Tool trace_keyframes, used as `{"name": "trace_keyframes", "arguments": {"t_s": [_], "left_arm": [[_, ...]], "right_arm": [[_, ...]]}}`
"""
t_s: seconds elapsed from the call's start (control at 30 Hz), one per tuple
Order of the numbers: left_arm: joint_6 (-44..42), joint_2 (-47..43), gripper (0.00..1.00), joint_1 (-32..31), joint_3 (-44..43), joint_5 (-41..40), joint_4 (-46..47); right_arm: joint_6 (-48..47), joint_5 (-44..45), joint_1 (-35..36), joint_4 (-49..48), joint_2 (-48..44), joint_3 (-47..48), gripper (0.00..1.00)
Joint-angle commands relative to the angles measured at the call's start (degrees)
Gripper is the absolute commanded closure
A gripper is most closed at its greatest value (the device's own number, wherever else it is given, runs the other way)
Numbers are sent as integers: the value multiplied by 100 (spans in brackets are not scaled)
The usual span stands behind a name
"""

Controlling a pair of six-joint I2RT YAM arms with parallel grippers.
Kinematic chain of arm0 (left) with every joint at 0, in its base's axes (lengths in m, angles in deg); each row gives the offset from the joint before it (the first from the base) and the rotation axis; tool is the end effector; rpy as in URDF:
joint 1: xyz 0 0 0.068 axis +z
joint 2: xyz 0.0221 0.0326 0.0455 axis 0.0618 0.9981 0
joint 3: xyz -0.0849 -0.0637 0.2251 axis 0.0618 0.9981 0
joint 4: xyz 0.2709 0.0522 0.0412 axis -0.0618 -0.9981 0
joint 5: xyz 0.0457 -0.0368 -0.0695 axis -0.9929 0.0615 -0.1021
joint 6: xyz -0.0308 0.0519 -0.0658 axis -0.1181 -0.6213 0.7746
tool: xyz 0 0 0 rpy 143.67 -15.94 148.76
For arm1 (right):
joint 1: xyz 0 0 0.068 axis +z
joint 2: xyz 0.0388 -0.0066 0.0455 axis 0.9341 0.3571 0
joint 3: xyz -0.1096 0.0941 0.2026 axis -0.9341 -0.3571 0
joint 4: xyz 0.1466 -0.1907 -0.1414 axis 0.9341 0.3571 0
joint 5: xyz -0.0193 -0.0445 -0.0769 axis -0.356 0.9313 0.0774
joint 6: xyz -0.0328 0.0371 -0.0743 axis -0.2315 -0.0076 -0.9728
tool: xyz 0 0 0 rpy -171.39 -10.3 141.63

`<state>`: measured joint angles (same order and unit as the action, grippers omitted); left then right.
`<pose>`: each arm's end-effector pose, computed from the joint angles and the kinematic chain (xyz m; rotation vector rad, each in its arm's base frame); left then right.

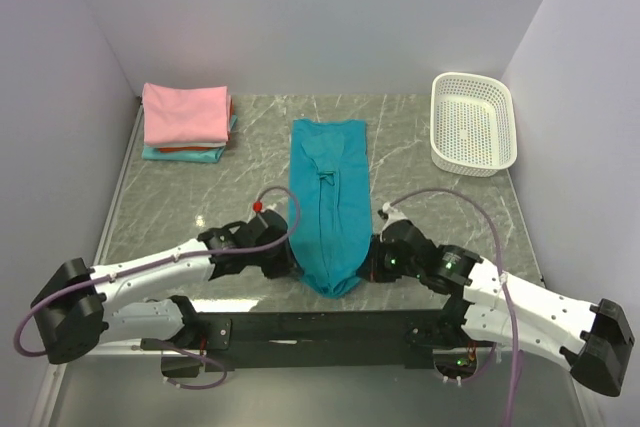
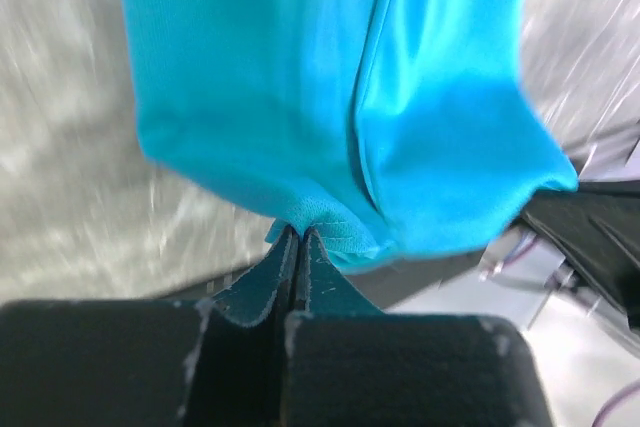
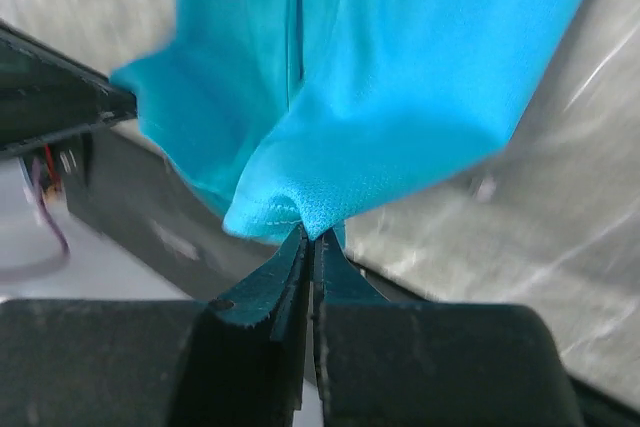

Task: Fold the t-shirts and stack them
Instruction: Fold the tshirt

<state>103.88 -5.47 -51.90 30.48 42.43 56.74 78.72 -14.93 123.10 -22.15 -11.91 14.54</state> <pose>0.1498 -0.2263 0.1327 -0.2930 2.7426 -0.8701 0.1326 0.1882 0.1515 -0.1611 2.5536 0.8372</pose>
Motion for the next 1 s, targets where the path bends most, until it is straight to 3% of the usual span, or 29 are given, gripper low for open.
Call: {"name": "trace_keyframes", "arguments": {"t_s": [0.0,0.07,0.4,0.63,0.97], "left_arm": [[-715,193,99,401,-489,-146,162],[-987,316,99,665,-858,-286,145],[-1814,1441,100,1992,-2036,-180,479],[-2306,2364,99,2450,-3038,64,435],[-2746,3427,99,2811,-3777,232,294]], "right_arm": [[-430,422,-470,-227,286,476,100],[-701,255,-953,-429,531,591,100],[-1415,396,-2025,-1089,1956,2110,100],[-1696,-35,-2571,-1283,3027,2867,100],[-1784,-404,-2985,-1309,4118,3535,100]]}}
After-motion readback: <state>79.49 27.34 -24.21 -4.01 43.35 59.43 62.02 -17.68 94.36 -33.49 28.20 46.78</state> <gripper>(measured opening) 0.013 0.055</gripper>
